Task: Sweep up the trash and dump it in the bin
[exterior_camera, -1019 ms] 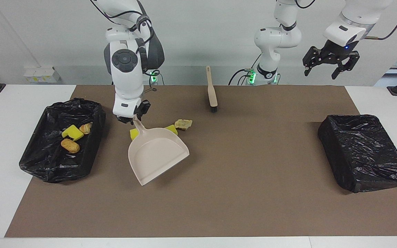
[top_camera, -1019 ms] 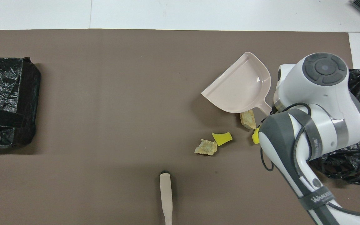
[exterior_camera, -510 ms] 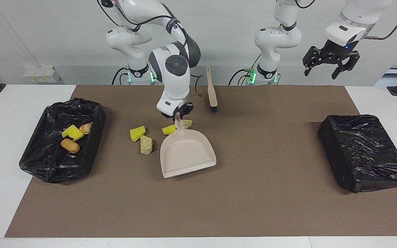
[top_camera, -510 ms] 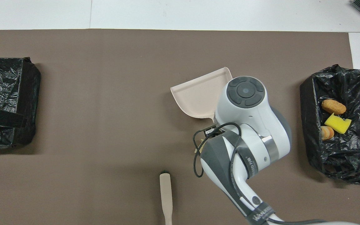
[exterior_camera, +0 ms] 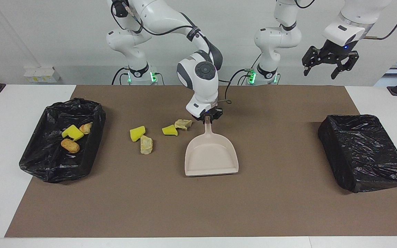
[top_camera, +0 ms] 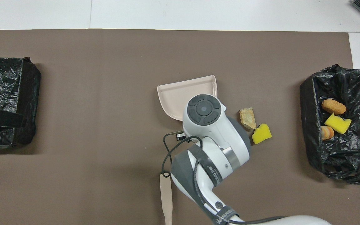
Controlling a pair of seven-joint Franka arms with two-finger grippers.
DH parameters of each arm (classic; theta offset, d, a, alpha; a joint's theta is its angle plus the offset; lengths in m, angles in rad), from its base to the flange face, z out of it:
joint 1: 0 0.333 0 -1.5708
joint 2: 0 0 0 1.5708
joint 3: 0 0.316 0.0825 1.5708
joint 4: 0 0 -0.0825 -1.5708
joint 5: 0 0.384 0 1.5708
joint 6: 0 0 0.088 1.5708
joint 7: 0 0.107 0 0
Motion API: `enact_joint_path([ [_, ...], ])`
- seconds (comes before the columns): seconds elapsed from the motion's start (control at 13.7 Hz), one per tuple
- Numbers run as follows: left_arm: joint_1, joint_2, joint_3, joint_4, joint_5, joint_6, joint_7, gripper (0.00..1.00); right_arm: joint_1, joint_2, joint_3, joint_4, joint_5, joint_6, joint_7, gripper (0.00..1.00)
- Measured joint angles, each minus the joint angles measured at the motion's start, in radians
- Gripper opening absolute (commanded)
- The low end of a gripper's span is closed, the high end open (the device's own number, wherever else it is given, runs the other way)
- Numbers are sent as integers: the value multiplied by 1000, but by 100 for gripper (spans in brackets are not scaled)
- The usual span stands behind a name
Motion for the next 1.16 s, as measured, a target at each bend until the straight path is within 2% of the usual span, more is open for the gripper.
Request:
enact_joint_path([
  [0.22, 0, 0, -2, 0, 0, 0, 0, 100, 10, 70, 0, 83, 0, -2, 37, 0],
  [0.51, 0, 0, -5, 0, 0, 1, 0, 100, 10, 88, -4, 104, 0, -5, 37, 0],
  [0.58, 0, 0, -5, 0, 0, 1, 0, 100, 10, 88, -4, 105, 0, -8, 36, 64],
  [0.66, 0, 0, -6, -2, 0, 2, 0, 100, 10, 88, -4, 105, 0, -11, 33, 100],
  [0.95, -1, 0, -9, -4, 0, 10, 0, 100, 14, 85, -5, 114, 0, -15, 4, 100],
  [1.16, -2, 2, -12, -12, -1, 35, 0, 100, -8, 52, -11, 124, 0, -109, 3, 100],
])
